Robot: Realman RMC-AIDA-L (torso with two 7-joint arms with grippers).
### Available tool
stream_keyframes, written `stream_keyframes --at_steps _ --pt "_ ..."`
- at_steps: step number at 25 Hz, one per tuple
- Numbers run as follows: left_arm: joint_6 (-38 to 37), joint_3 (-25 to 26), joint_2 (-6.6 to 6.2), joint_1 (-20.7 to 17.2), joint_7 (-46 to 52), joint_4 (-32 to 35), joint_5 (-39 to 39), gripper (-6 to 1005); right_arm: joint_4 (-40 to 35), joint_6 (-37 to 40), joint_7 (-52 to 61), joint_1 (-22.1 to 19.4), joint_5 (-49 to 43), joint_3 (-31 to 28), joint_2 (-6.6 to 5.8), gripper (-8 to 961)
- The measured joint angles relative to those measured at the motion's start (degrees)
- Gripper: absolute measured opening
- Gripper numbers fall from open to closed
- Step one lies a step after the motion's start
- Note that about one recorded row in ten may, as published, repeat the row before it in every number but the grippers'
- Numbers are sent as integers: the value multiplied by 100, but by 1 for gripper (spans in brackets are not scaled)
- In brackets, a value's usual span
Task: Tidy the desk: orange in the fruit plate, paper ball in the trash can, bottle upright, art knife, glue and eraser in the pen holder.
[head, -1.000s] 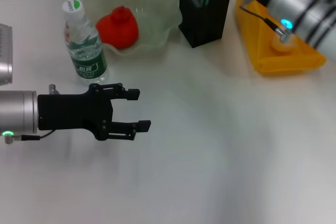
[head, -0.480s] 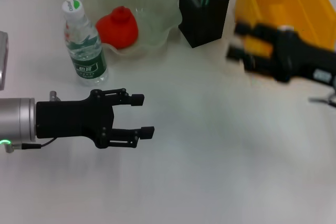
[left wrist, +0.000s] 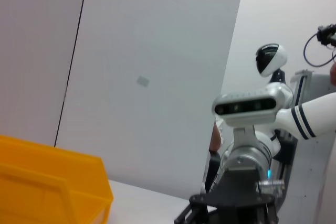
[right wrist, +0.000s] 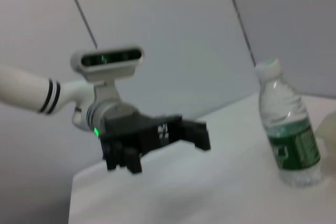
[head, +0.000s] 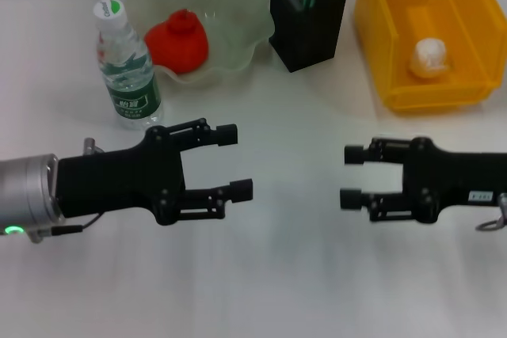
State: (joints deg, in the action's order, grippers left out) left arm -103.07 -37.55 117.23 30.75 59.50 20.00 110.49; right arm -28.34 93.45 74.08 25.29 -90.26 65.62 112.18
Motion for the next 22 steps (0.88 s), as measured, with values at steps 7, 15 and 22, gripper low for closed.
stream_keyframes --at_steps 7,15,22 --pt "162 -46 -26 -48 -83 -34 73 812 -8 -187 -287 -27 -202 -15 74 767" --pt "210 -75 -144 -63 -17 6 237 812 -1 -197 -377 -45 -213 -64 83 766" --pt "210 -126 -148 -51 23 110 447 812 -8 -196 -375 -41 -218 -67 94 766"
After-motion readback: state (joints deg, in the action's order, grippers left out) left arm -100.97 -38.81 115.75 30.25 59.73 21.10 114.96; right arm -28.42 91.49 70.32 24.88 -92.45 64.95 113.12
